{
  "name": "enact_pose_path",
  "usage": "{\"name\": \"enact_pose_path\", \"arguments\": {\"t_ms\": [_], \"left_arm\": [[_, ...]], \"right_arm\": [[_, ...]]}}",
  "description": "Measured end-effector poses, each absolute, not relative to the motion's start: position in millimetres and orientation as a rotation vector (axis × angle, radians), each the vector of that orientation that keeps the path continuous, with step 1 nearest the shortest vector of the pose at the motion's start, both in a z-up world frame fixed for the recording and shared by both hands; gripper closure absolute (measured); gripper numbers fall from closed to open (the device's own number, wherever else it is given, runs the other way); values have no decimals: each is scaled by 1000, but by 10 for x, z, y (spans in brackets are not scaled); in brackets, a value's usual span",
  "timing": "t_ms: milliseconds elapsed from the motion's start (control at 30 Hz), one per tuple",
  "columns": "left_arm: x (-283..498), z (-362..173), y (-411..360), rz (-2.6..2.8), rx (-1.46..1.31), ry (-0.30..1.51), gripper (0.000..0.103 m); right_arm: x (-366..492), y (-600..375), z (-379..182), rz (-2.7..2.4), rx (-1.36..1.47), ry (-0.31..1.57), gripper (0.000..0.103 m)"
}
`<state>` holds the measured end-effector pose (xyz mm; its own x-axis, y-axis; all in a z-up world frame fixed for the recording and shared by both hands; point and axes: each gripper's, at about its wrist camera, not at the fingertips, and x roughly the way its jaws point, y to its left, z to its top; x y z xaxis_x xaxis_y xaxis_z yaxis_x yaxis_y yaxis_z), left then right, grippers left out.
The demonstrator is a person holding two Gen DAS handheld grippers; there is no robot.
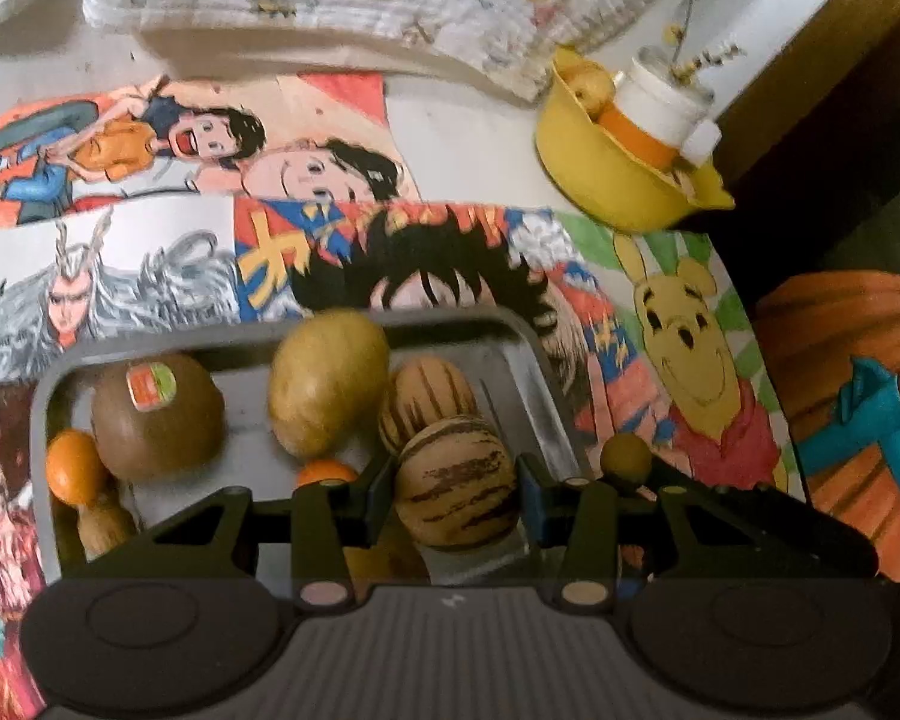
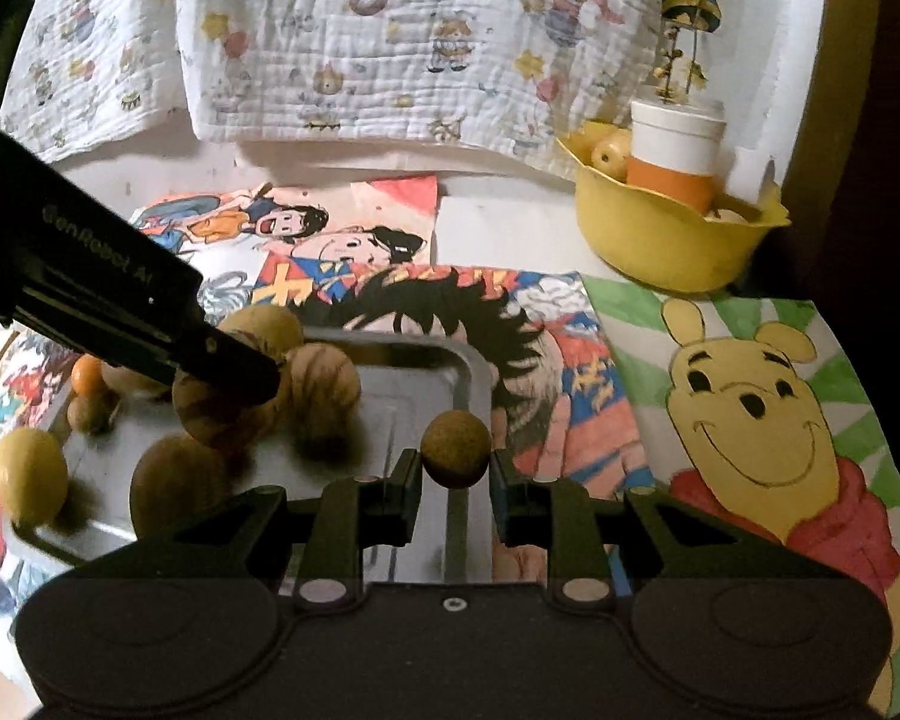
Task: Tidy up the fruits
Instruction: 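Lift and carry the striped fruit and brown nut over the tray with both tools, then lower both tools and open them to release the striped fruit and nut on the tray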
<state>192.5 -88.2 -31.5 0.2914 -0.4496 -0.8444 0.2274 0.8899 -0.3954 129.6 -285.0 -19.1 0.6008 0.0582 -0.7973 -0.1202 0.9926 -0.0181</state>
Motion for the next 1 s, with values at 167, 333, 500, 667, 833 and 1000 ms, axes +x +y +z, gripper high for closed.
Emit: {"name": "enact_pose_path", "arguments": {"t_ms": [167,333,500,667,833,1000], "left_arm": [[1803,-372,-1015,-475,-149,1203,56],[1755,-426,-1078,-487,-111,1209,56],[1769,-443,-1123,-495,-79,1210,56],[1814,-478,-1161,-508,-40,1219,56],[1867,-521,-1233,-510,8,1236,56],[1898,-564,-1263,-512,32,1249,56]], "right_arm": [[1160,-2840,-227,115,-90,931,77],[1073,-2800,-263,130,-104,944,77],[1030,-2776,-290,133,-112,955,77],[1034,-2778,-305,134,-113,969,77],[1079,-2789,-355,144,-99,1003,77],[1115,-2794,-384,146,-98,1017,77]]}}
